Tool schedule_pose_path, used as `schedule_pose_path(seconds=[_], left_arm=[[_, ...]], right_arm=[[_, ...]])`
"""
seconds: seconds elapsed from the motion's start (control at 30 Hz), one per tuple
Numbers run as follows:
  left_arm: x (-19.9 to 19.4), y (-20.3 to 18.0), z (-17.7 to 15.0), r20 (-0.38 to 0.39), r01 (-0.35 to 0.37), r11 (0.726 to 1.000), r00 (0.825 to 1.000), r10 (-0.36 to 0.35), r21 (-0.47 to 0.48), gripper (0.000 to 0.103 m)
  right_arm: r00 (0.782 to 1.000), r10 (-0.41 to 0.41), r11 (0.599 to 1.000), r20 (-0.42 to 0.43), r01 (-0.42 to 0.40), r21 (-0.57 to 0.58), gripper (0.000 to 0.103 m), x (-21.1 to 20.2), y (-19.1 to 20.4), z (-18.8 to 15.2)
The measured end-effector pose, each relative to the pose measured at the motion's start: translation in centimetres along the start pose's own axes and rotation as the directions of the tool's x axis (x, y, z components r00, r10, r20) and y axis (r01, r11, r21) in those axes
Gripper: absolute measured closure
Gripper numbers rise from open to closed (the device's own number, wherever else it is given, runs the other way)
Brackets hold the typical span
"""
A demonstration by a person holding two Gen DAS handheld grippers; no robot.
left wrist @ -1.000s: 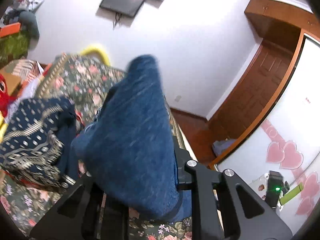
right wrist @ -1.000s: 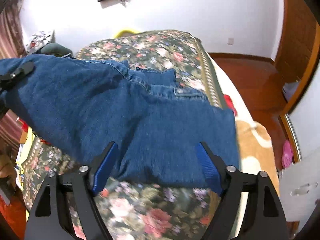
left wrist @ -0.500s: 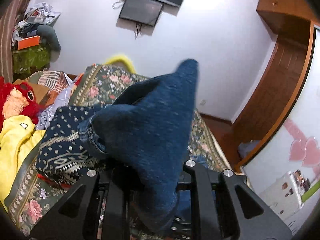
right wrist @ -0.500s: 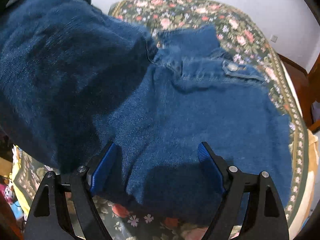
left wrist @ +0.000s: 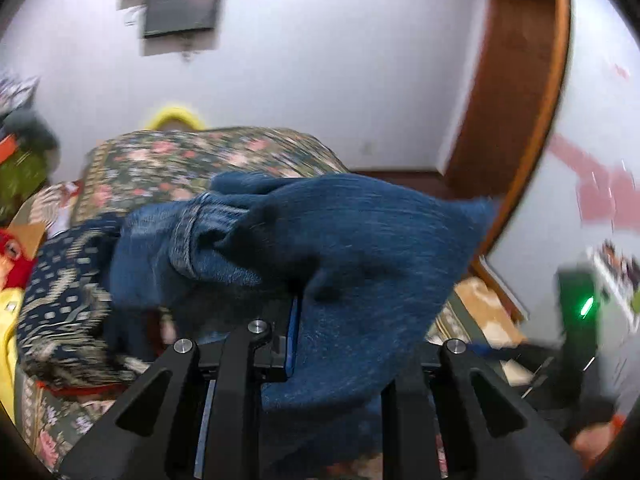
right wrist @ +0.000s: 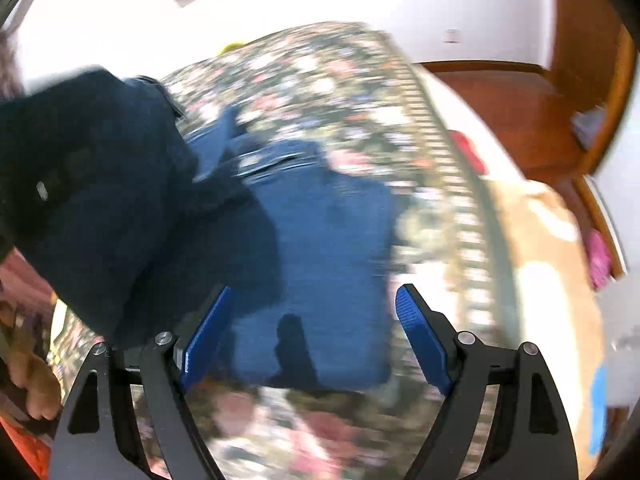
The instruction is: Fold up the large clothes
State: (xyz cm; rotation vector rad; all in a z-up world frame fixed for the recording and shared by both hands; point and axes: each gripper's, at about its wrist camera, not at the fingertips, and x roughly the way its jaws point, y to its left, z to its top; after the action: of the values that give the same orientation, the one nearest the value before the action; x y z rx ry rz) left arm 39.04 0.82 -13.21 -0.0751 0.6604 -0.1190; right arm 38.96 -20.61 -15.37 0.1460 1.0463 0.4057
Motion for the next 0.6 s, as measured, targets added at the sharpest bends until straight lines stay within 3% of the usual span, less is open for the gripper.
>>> schedule_pose_path(seconds=[0.2,0.33,0.47,0.6], left_arm=[[5.1,-6.5,-3.1,-0.134,0.091,0.987,0.988,-0.074,0.129,0.089],[7.6,-9.2,-6.3,-0.299,0.194,0.956,0.946,-0.123,0.221,0.089],[7.4,-9.6,-7.4,-0.322,0.209,0.937,0.94,-0.113,0.279,0.088],[7.1,-8.7,-7.5,-0.344,0.238,0.94,0.928,-0.146,0.245,0.081]], right_arm=[[0.998,-0.057,0.991,0.006,0.056,0.121,0.022,-2.1,-5.6,-1.9],[0.998,-0.065,0.986,-0.001,0.064,0.157,0.022,-3.2,-7.2,-3.4],[0.998,-0.069,0.985,0.0,0.068,0.156,0.022,-3.4,-7.1,-3.7],[0.998,-0.059,0.988,0.011,0.056,0.147,0.022,-3.6,-7.0,-3.5]])
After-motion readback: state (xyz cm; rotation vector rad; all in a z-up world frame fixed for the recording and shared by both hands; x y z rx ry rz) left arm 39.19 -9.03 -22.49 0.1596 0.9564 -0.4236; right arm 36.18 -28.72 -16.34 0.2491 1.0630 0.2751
